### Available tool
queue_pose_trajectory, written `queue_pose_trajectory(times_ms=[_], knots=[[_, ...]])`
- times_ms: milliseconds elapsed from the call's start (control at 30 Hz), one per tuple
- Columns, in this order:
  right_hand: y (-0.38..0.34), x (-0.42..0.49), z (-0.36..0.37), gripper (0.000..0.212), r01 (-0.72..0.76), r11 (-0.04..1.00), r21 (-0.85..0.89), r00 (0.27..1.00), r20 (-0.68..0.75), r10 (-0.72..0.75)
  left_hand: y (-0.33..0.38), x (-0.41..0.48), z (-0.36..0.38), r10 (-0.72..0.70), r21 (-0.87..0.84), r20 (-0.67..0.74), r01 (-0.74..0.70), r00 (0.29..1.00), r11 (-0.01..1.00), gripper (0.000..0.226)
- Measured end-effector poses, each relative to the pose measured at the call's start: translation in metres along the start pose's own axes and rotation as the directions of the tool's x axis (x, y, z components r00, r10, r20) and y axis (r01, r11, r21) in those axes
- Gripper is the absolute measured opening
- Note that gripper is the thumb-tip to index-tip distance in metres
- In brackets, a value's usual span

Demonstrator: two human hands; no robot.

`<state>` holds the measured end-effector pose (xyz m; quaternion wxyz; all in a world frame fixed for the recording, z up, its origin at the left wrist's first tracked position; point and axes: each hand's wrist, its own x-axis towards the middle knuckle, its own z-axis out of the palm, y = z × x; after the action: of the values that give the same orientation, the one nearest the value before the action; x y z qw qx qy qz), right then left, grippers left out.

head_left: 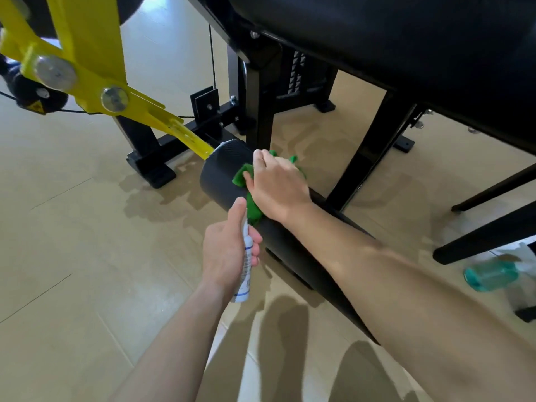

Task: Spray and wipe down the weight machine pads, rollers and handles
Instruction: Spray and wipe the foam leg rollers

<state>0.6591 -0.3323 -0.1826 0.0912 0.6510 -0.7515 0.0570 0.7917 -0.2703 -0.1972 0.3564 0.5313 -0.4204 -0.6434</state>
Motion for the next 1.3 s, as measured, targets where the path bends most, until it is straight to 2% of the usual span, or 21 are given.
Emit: queue_pose_trajectory(times_ms=[100,200,300,367,467,600,733,800,900,1033,1167,1233,1300], knots=[[-0.002,0.009,0.003,0.058,0.064,0.998,-0.007,0.997,0.031,-0.064,0.001,0.005,-0.010,-0.033,-0.042,-0.046,0.031,0.998,0.999,0.068],[0.036,-0.064,-0.002,0.060,0.123,0.990,-0.067,0.992,-0.001,-0.124,0.003,0.009,-0.016,-0.043,-0.051,-0.039,0.041,0.998,0.998,0.067],[0.065,-0.119,-0.013,0.064,0.068,0.997,-0.037,0.992,0.105,-0.064,0.001,0.012,-0.022,-0.035,-0.040,0.003,0.035,0.999,0.999,0.067],[0.057,-0.102,-0.009,0.059,0.054,0.994,-0.096,0.998,0.020,-0.052,0.001,0.016,-0.026,-0.030,-0.017,0.032,0.030,0.999,0.999,0.069],[0.013,-0.030,0.007,0.049,0.063,0.988,-0.139,0.996,-0.048,-0.070,0.002,0.026,-0.029,-0.033,-0.009,0.070,0.034,0.997,0.999,0.068],[-0.033,0.034,0.015,0.050,0.037,0.993,-0.112,0.998,0.059,-0.031,0.003,0.040,-0.033,-0.026,-0.048,0.059,0.029,0.998,0.998,0.065],[-0.008,-0.027,0.000,0.066,0.176,0.974,-0.140,0.979,0.130,-0.158,0.010,0.052,-0.043,-0.036,-0.047,0.020,0.037,0.999,0.998,0.066],[0.016,-0.072,-0.011,0.069,0.191,0.973,-0.129,0.973,0.153,-0.171,0.019,0.058,-0.046,-0.057,-0.018,0.041,0.058,0.998,0.998,0.067],[0.047,-0.112,-0.019,0.069,0.134,0.981,-0.140,0.978,0.178,-0.108,0.035,0.070,-0.044,-0.045,0.061,0.075,0.040,0.996,0.997,0.066],[0.058,-0.119,-0.041,0.066,-0.095,0.993,0.073,0.931,0.360,0.062,0.053,0.083,-0.043,-0.035,0.095,0.083,0.027,0.996,0.995,0.065],[0.047,-0.108,-0.050,0.081,-0.177,0.962,0.209,0.949,0.295,0.110,0.065,0.092,-0.036,-0.025,0.101,0.081,0.016,0.996,0.995,0.061],[0.039,-0.101,-0.042,0.074,-0.131,0.970,0.205,0.972,0.220,0.085,0.064,0.094,-0.035,-0.038,0.104,0.101,0.027,0.994,0.994,0.060],[0.026,-0.089,-0.023,0.059,-0.024,0.990,0.139,0.994,0.105,0.010,0.060,0.094,-0.039,-0.053,0.088,0.109,0.044,0.993,0.995,0.063]])
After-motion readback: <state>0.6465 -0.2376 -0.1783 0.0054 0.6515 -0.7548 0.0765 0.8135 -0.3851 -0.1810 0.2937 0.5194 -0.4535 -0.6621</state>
